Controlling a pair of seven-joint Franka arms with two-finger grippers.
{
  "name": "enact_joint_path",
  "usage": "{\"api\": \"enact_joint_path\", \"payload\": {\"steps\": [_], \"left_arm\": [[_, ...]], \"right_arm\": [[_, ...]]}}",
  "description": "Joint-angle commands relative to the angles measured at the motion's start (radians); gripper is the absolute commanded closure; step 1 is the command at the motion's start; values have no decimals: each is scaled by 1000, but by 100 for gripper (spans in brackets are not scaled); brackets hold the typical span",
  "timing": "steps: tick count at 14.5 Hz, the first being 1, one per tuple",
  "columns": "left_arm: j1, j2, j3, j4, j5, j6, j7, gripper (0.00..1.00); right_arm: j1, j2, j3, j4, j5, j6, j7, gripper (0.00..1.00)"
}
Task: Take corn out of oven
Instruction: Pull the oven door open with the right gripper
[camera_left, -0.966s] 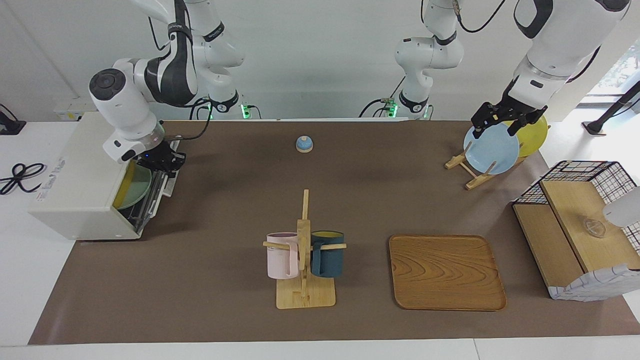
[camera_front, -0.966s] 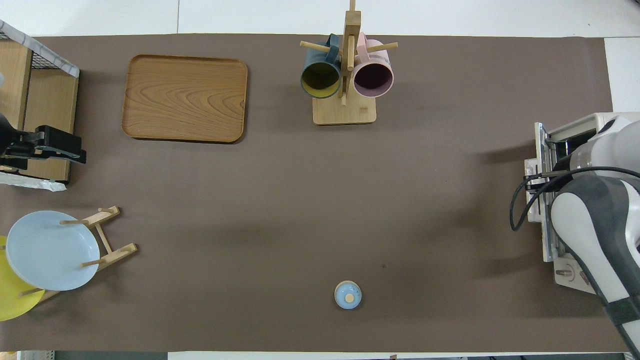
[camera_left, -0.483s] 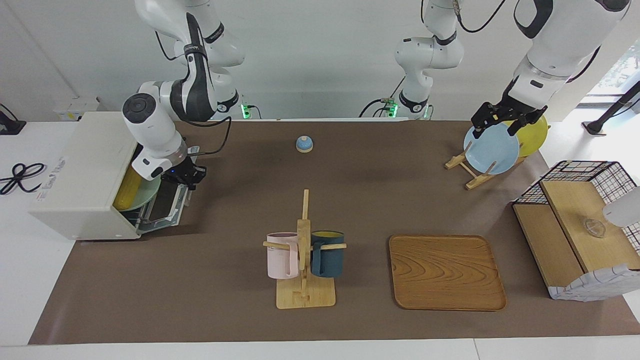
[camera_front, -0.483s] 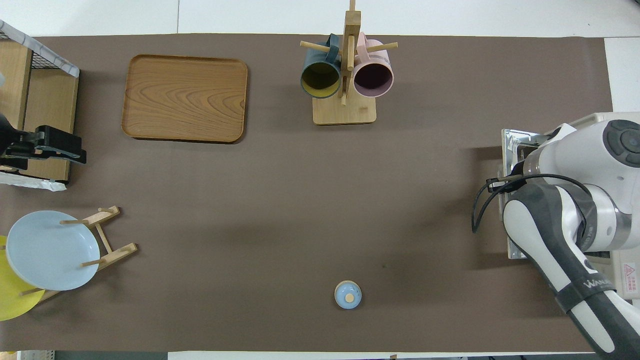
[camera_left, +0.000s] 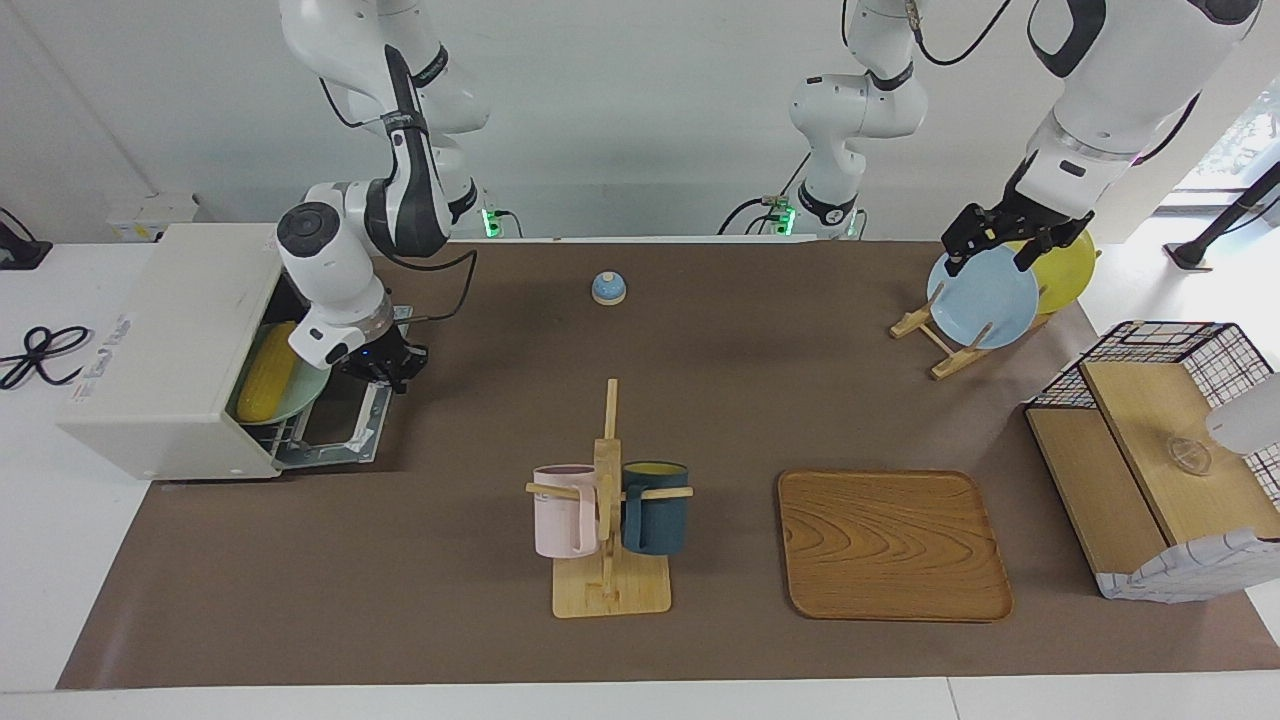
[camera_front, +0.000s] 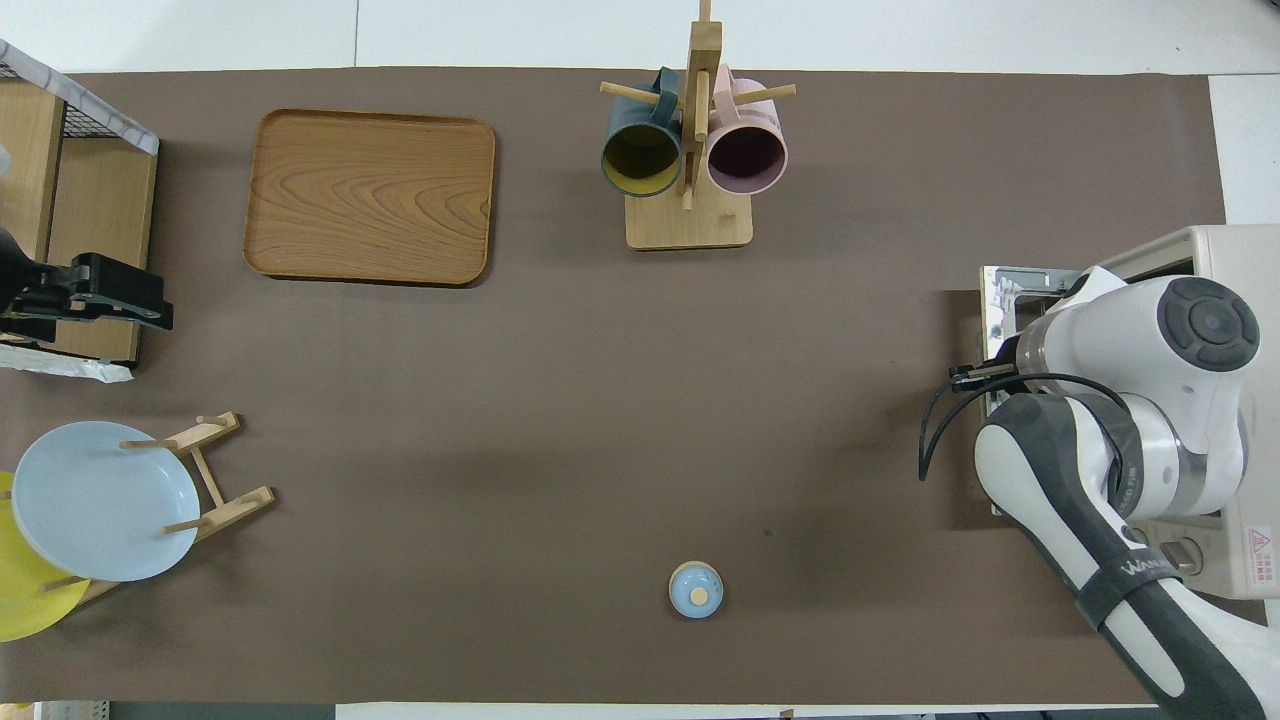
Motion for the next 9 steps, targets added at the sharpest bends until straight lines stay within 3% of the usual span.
{"api": "enact_joint_path", "payload": {"steps": [1, 9], "left_arm": [[10, -7, -5, -9, 4, -6, 8, 0], [10, -5, -5, -9, 4, -3, 8, 0]], "right_arm": [[-29, 1, -23, -34, -33, 19, -7, 100], [-26, 33, -20, -45, -33, 58, 2, 100]]}}
